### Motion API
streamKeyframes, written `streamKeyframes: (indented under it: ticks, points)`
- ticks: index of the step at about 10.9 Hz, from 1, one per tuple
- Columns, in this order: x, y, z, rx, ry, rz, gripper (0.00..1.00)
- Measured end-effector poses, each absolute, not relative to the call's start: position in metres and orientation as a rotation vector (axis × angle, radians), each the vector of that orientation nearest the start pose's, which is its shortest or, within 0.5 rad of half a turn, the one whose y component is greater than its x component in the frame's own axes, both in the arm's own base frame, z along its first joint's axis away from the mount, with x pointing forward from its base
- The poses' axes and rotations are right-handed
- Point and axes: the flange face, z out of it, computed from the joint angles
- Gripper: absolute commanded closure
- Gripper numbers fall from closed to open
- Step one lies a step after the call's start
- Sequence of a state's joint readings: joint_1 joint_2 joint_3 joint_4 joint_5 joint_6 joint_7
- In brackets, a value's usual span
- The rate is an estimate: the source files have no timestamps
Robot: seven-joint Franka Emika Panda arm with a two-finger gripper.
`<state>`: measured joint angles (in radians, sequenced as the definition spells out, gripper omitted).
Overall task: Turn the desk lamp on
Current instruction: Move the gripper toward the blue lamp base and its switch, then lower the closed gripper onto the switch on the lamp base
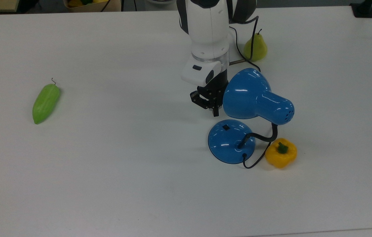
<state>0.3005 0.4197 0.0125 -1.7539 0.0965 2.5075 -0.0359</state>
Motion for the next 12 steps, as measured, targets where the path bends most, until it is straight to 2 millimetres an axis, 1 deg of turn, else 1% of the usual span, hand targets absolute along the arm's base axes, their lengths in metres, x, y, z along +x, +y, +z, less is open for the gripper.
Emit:
streamKeyframes:
  ticks: [2, 3, 6, 8, 11, 12]
  points:
    - [0.656, 0.216, 0.355, -2.943, -0.437, -0.541, 1.0]
    - [0.656, 0.221, 0.349, -2.946, -0.481, -0.555, 1.0]
    - [0.654, 0.232, 0.335, -2.95, -0.537, -0.562, 1.0]
    - [0.656, 0.236, 0.333, -2.934, -0.542, -0.612, 1.0]
    - [0.657, 0.239, 0.333, -2.925, -0.546, -0.634, 1.0]
    - [0.657, 0.243, 0.334, -2.919, -0.552, -0.639, 1.0]
